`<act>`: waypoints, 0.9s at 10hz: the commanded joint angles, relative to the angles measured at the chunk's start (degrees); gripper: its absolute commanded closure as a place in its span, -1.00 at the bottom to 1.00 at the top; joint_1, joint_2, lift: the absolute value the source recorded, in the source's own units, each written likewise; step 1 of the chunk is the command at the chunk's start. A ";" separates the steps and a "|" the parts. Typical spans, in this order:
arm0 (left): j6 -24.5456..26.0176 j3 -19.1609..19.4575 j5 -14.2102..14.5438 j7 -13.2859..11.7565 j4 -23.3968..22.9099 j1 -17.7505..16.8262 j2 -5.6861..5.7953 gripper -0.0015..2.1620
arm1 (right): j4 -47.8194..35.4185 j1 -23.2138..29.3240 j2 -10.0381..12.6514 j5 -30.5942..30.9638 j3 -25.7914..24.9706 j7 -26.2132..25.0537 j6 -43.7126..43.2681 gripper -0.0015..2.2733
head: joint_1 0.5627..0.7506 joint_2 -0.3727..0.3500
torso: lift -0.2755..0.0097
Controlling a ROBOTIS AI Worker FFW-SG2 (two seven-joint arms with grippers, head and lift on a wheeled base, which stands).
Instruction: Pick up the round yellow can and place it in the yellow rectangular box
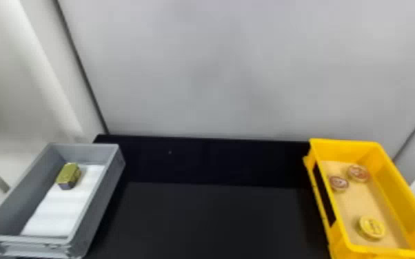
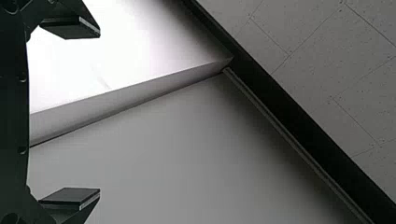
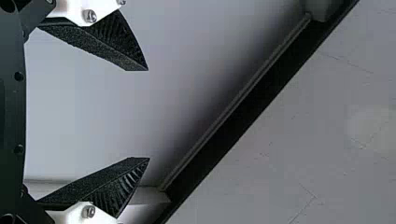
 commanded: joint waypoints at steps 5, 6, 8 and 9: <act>-0.09 -0.16 0.00 0.00 -0.01 0.10 0.15 -0.92 | 0.95 0.19 0.25 -0.08 0.71 -0.22 -1.45 -0.90 | 0.07 0.18 | 0.86; 0.00 -0.07 0.00 0.00 -0.01 0.19 0.24 -0.92 | 0.95 0.19 0.25 -0.08 0.71 -0.22 -1.45 -0.90 | 0.07 0.18 | 0.86; 0.00 -0.16 0.00 0.00 -0.01 0.10 0.24 -0.92 | 1.04 0.19 0.25 -0.52 0.71 -0.39 -1.53 -0.90 | 0.07 0.18 | 0.86; 0.09 -0.07 0.00 0.00 -0.01 0.19 0.24 -0.92 | 1.04 0.19 0.25 -0.70 0.71 -0.39 -1.53 -0.90 | 0.07 0.18 | 0.86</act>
